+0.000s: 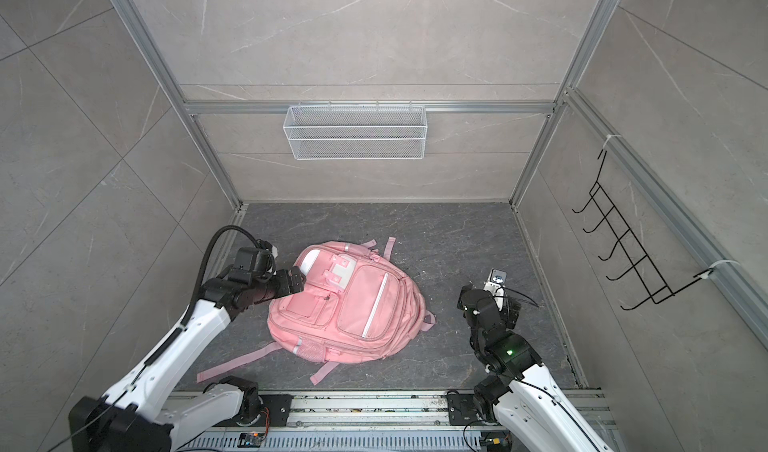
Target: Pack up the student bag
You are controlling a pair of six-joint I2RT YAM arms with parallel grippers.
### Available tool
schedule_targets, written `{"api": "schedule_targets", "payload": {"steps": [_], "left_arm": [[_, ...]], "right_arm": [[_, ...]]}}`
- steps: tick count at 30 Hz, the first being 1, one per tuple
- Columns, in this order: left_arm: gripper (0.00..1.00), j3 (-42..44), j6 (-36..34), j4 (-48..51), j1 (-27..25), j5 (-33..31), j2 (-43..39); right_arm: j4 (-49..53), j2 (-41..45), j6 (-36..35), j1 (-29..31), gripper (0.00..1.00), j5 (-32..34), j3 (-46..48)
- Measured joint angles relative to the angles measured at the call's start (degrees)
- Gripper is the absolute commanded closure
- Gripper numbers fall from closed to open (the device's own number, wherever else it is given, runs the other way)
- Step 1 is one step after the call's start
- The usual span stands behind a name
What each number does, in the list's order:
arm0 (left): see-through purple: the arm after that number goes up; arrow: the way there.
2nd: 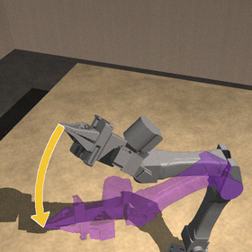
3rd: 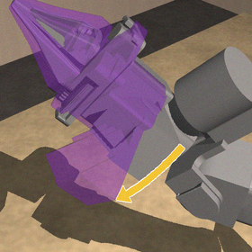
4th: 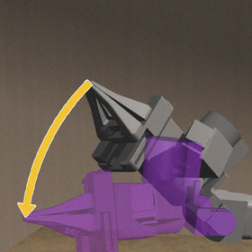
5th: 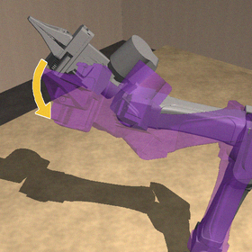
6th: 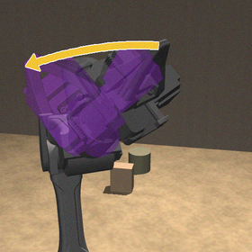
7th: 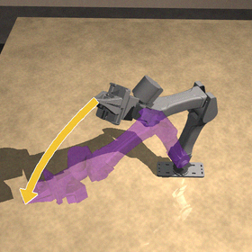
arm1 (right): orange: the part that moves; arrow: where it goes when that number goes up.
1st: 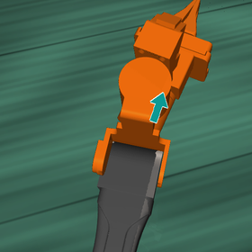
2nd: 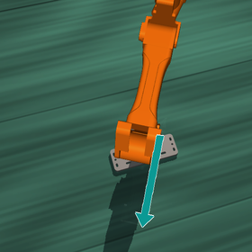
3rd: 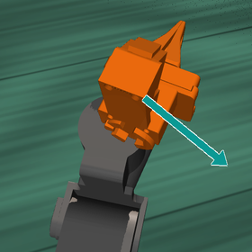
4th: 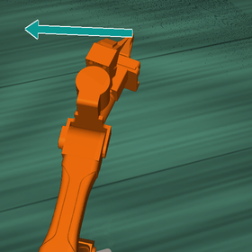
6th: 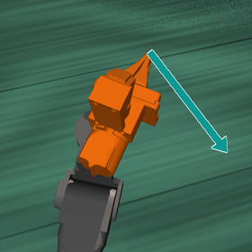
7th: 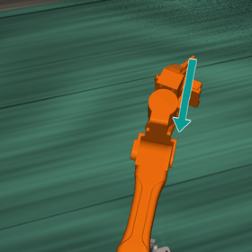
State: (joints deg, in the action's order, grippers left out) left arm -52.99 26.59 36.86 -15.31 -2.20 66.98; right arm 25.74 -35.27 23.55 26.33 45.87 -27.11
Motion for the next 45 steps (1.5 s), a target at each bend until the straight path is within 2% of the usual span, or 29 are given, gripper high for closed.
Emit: {"api": "schedule_targets", "payload": {"steps": [4,11,13,14,17,24,31,36,40,45], "left_arm": [[0.0,-0.5,-0.5,-1.2,1.8,-5.6,5.3],[0.06,7.1,-5.0,-11.3,4.5,-14.7,1.3],[0.05,8.7,-5.6,-13.0,6.8,-16.0,1.5],[0.0,9.4,-5.9,-13.9,8.0,-16.7,1.7],[0.0,12.0,-7.2,-17.3,10.3,-18.4,2.0],[0.0,21.4,-14.8,-32.7,12.0,-16.7,0.7],[0.0,27.6,-19.1,-49.0,13.7,-14.1,1.2],[0.0,31.0,-20.0,-61.6,15.8,-11.3,5.8],[0.0,30.9,-20.7,-67.0,17.2,-9.5,9.7],[0.0,30.8,-22.0,-74.1,18.4,-6.6,15.1]], "right_arm": [[-7.4,-3.3,-0.9,-0.5,0.0,3.2,4.6],[-21.5,-14.8,-4.4,-2.4,0.0,3.0,6.7],[-25.7,-18.0,-5.7,-3.3,0.0,2.2,6.7],[-28.0,-19.7,-6.4,-3.9,0.0,1.7,6.7],[-33.9,-24.5,-7.8,-6.2,0.01,0.0,6.7],[-46.0,-35.1,-9.2,-13.2,0.0,-5.5,6.5],[-53.1,-40.7,-9.4,-18.5,0.0,-10.1,4.7],[-58.4,-44.4,-9.9,-21.9,0.0,-14.0,3.8],[-60.1,-46.5,-10.7,-22.8,0.0,-16.9,3.7],[-66.7,-48.0,-14.5,-23.0,0.0,-26.8,4.3]]}}
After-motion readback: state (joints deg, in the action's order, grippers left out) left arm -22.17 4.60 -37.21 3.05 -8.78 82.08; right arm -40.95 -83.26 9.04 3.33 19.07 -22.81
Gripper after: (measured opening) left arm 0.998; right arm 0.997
